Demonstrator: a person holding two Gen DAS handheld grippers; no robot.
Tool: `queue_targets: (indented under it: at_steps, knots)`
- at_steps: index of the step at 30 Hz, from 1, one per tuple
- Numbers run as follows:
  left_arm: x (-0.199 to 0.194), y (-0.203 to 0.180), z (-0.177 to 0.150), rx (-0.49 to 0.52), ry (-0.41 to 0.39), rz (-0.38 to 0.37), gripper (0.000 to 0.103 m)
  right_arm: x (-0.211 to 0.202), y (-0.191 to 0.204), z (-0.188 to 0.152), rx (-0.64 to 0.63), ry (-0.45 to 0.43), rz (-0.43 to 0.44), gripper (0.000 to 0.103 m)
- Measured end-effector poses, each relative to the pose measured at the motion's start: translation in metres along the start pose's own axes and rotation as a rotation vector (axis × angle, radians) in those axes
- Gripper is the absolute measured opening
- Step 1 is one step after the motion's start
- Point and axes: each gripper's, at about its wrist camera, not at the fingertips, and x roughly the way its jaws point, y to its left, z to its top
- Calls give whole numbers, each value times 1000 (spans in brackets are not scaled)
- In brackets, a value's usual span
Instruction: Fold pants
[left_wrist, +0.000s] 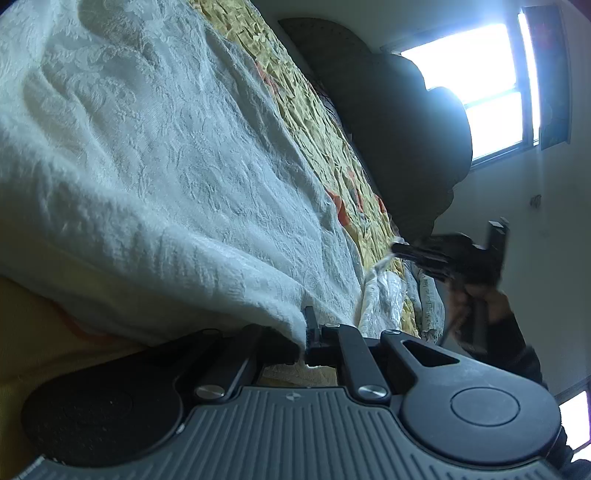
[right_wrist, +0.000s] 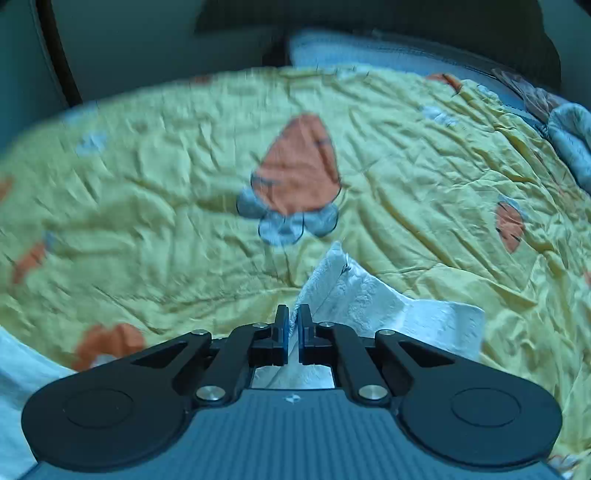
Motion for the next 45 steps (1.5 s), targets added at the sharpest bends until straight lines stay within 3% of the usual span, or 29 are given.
queue_targets:
  at_steps: [3,7,12,14,17,19,22,24,27,29,36,41,43,44,45]
  knots:
    - [0,0,0,0,0,0,12,-46,-44,-24,125,-88,59,4]
    - [0,0,0,0,0,0,12,-94,-110,-82,321,-158,126,4]
    - [1,0,0,3,-1,2,12,-101,-166,-163,494,-131,95,5]
    - [1,0,1,5,-2,4,13,-94,-175,-179,568,-156,152,7]
    - [1,-1,2,10,-3,6,12,-79,-177,-168,675,-181,346,8]
    - [2,-1,2,10,-5,7,12,-67,-163,-145,655,-181,418,9]
    - [2,0,2,10,-8,5,12,-36,-145,-110,663,-105,499,12]
    - [2,1,1,9,-8,2,12,-16,-138,-99,696,-59,510,28]
    - [2,1,1,8,-8,-1,12,1,-133,-97,721,-17,446,49]
    - [2,2,1,7,-8,-3,12,3,-132,-101,726,-27,437,49]
    - [2,3,1,4,-8,-6,13,4,-142,-99,748,-44,396,49]
    - [2,3,1,4,-8,-7,13,31,-153,-87,837,-39,384,47]
    - [2,3,1,4,-8,-7,13,38,-153,-88,836,-24,355,29]
    - [2,3,1,4,-8,-7,13,39,-150,-88,815,-27,325,8]
    - [2,3,1,4,-8,-7,13,37,-148,-89,791,-51,321,6]
